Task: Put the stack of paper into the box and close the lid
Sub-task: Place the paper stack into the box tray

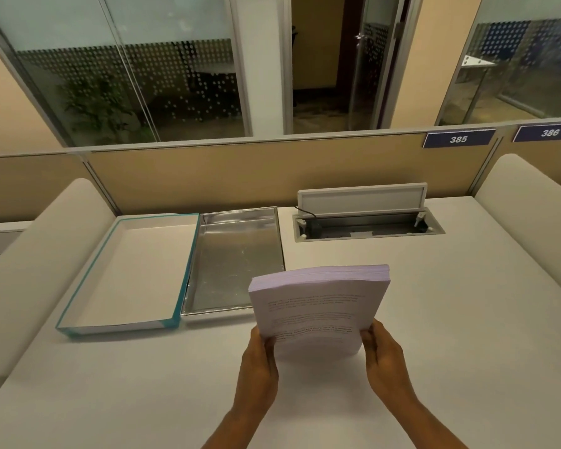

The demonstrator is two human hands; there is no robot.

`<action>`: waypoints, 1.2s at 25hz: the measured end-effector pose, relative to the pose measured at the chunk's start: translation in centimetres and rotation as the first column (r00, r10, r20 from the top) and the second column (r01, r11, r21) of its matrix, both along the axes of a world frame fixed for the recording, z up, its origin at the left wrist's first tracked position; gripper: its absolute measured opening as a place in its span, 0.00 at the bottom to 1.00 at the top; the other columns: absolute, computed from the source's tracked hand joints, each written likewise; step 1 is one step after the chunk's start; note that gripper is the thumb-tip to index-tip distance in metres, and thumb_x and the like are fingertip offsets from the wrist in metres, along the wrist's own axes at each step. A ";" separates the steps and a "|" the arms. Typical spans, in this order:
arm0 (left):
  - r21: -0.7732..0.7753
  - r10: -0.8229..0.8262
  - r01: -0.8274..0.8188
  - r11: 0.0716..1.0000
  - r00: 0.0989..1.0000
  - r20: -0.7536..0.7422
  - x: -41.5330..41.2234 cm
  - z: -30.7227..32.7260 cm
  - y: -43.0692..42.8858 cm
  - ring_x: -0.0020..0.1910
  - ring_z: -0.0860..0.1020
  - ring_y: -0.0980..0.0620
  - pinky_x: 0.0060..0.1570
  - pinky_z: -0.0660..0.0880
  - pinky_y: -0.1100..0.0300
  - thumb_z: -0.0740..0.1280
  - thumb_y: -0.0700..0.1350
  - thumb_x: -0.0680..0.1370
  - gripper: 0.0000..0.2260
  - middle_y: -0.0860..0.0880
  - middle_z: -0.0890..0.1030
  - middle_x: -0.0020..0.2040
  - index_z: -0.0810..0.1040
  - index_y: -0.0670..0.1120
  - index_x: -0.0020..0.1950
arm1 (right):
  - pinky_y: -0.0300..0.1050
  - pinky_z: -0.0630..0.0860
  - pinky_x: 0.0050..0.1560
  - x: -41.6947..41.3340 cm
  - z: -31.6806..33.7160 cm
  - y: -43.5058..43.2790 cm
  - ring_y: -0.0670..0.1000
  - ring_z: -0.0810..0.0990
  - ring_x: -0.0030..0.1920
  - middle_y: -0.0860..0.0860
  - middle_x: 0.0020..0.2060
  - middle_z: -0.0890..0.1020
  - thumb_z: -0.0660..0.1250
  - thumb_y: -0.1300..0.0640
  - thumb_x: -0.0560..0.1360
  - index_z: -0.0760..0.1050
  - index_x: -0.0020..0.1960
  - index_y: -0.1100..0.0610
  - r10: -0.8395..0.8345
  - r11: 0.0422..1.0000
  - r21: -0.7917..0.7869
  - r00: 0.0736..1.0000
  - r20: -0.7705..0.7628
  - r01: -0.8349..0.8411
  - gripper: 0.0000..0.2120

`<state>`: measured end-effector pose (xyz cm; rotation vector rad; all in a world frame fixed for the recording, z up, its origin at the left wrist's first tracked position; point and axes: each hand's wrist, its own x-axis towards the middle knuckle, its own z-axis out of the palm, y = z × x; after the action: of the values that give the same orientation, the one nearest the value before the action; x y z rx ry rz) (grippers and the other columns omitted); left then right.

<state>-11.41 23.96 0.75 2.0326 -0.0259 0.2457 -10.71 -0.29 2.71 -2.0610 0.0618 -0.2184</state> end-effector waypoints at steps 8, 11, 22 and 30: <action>-0.109 0.003 -0.019 0.994 0.990 -0.141 2.6 3.3 3.8 0.54 0.85 0.61 0.50 0.86 0.58 0.66 0.46 0.85 0.12 0.63 0.86 0.55 0.80 0.62 0.62 | 0.42 0.82 0.49 3.2 0.9 0.6 0.41 0.84 0.55 0.32 0.54 0.84 0.60 0.54 0.85 0.76 0.58 0.35 0.065 0.997 0.040 0.990 -0.128 -0.061 0.14; -0.173 0.023 -0.065 0.983 0.971 -0.239 5.0 5.4 6.9 0.50 0.88 0.55 0.47 0.87 0.54 0.69 0.48 0.83 0.09 0.57 0.88 0.56 0.83 0.56 0.62 | 0.49 0.85 0.48 6.1 2.2 2.6 0.46 0.86 0.51 0.39 0.50 0.87 0.62 0.53 0.84 0.80 0.56 0.42 0.118 0.991 0.089 0.974 -0.193 -0.103 0.09; -0.082 0.211 -0.307 0.948 0.800 -0.562 19.1 5.5 15.5 0.49 0.87 0.42 0.51 0.86 0.45 0.65 0.43 0.84 0.07 0.45 0.87 0.56 0.83 0.47 0.56 | 0.56 0.83 0.51 21.7 3.3 14.1 0.61 0.85 0.49 0.62 0.53 0.85 0.59 0.50 0.85 0.76 0.47 0.62 0.170 0.985 0.082 0.824 -0.540 -0.150 0.16; -0.021 0.251 -0.343 0.939 0.727 -0.640 25.1 0.8 17.9 0.51 0.86 0.41 0.51 0.86 0.46 0.64 0.42 0.84 0.12 0.40 0.86 0.58 0.81 0.40 0.64 | 0.57 0.83 0.61 28.5 0.3 18.5 0.59 0.85 0.54 0.59 0.57 0.83 0.61 0.53 0.85 0.75 0.58 0.60 0.112 0.990 0.005 0.747 -0.655 -0.144 0.11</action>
<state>13.68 41.86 1.51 1.8773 0.7318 -0.2472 17.81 18.25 3.04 -2.0854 0.3476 0.6126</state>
